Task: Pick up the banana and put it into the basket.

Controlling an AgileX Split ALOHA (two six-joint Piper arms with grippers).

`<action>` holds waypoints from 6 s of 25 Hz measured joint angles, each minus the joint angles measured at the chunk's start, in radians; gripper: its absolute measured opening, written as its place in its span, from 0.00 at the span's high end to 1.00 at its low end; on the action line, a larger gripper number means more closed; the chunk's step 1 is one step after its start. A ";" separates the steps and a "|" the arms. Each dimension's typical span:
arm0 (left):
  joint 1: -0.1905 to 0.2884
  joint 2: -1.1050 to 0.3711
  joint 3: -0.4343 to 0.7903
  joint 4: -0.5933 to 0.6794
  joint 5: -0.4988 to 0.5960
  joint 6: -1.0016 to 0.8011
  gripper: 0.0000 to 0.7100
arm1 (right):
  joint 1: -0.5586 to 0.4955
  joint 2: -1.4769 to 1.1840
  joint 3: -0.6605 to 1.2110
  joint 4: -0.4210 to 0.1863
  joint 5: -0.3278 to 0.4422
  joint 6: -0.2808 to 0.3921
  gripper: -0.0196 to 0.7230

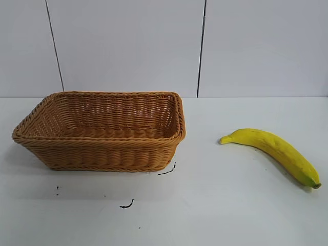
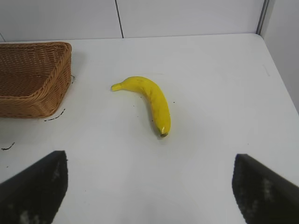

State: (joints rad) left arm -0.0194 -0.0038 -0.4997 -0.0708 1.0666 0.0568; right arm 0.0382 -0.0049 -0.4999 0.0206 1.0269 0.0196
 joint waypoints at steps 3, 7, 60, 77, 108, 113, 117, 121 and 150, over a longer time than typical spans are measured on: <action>0.000 0.000 0.000 0.000 0.000 0.000 0.02 | 0.000 0.000 0.000 0.000 0.000 0.000 0.09; 0.000 0.000 0.000 0.000 0.000 0.000 0.02 | 0.000 0.000 0.000 0.000 0.000 0.000 0.09; 0.000 0.000 0.000 0.000 -0.001 0.000 0.02 | 0.000 1.879 -0.882 0.115 -0.136 -0.468 0.09; 0.000 0.000 0.000 0.000 0.000 0.000 0.02 | 0.000 2.060 -0.882 0.125 -0.205 -0.432 0.09; 0.000 0.000 0.000 0.000 0.000 0.000 0.02 | 0.000 2.123 -0.880 0.068 -0.230 -0.295 0.09; 0.000 0.000 0.000 0.000 0.000 0.000 0.02 | 0.000 2.124 -0.878 0.059 -0.241 -0.293 0.10; 0.000 0.000 0.000 0.000 0.000 0.000 0.02 | 0.000 2.139 -0.878 0.050 -0.245 -0.268 0.12; 0.000 0.000 0.000 0.000 0.000 0.000 0.02 | 0.000 2.144 -0.878 0.049 -0.245 -0.259 0.14; 0.000 0.000 0.000 0.000 0.000 0.000 0.02 | 0.003 2.035 -1.111 -0.087 0.071 -0.112 0.58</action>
State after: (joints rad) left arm -0.0194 -0.0038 -0.4997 -0.0708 1.0663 0.0568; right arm 0.0411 2.0301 -1.6111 -0.0663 1.0976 -0.0926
